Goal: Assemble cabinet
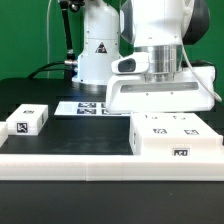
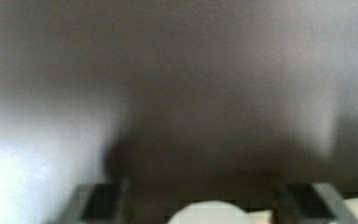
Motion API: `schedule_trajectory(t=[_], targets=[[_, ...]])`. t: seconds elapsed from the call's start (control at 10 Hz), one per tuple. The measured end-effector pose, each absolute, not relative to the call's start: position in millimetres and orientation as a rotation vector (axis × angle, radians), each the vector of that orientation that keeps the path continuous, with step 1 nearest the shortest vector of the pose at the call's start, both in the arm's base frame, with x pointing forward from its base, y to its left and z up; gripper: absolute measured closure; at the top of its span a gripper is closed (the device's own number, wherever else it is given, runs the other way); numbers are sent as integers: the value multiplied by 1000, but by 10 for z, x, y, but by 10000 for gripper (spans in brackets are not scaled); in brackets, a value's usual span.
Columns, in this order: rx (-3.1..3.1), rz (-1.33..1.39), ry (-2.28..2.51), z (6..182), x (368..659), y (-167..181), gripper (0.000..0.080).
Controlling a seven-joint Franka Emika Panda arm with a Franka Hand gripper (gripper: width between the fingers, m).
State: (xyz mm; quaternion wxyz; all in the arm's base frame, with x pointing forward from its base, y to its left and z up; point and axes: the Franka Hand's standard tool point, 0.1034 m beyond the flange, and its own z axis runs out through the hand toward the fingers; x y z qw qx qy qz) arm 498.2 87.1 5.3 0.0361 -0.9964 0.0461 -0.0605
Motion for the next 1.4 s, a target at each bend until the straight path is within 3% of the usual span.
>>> schedule_trajectory(t=[0.1,0.2,0.3,0.8,1.4], targets=[[-3060,-186,141,53,4981,871,503],[-3061,-185,140,51,4979,871,681],[-3061,-184,139,51,4978,873,766],[-3062,-176,135,59,4972,872,797],[-3061,-102,75,924,5086,878,798]])
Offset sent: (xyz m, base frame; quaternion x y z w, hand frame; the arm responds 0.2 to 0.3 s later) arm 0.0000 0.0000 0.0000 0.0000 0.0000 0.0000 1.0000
